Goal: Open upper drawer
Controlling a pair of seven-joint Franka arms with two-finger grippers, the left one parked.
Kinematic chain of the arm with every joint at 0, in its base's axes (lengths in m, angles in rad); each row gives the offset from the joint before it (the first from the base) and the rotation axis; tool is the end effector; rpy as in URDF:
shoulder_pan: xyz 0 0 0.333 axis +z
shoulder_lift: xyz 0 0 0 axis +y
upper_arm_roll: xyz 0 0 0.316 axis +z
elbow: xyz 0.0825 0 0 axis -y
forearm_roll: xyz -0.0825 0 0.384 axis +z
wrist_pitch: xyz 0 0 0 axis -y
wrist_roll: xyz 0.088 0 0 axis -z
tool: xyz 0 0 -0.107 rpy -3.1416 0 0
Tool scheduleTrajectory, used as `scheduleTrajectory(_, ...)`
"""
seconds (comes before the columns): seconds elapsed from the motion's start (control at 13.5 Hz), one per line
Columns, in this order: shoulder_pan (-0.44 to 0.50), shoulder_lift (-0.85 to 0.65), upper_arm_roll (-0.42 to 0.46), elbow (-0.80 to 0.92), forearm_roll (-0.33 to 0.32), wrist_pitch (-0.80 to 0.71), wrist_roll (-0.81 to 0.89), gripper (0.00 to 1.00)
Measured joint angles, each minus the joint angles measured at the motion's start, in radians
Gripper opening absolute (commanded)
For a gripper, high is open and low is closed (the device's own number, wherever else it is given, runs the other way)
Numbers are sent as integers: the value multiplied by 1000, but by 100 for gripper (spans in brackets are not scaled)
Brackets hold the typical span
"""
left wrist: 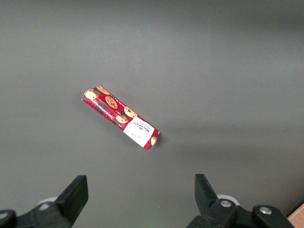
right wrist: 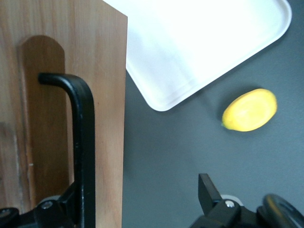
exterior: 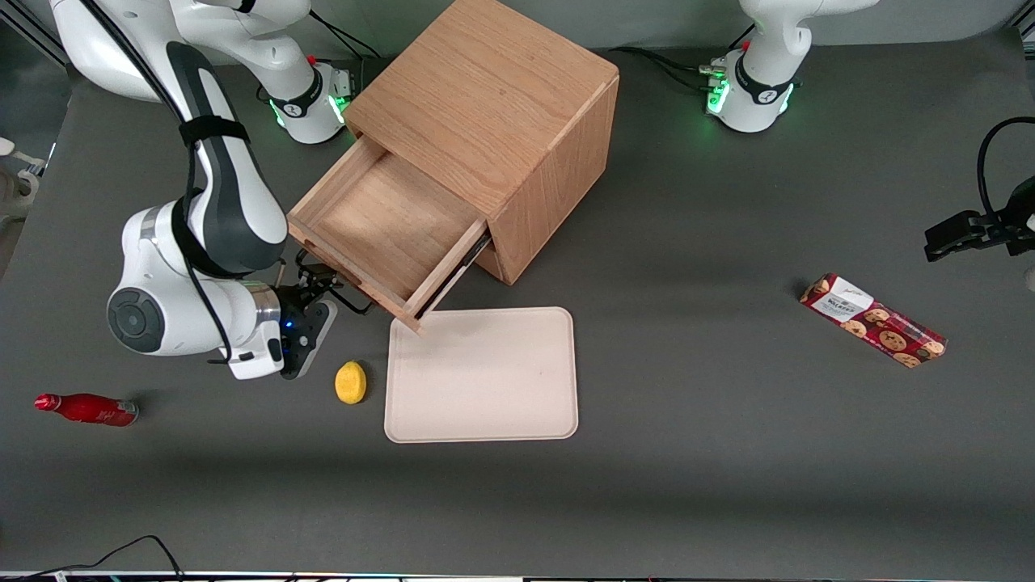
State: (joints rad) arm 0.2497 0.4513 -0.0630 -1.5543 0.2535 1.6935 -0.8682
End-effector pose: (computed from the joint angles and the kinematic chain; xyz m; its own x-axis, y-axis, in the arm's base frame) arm 0.6304 0.1486 0.3682 0.5440 0.8378 -0.0463 0.7713 -0.5210 -0.3655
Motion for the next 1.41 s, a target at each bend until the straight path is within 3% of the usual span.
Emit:
scheduleTrajectory(1.04,-31,48,-12,86,-6,-29,-58,100)
scheduleTrajectory(1.41,-38,-4,-5,173,-37,-177,213,100)
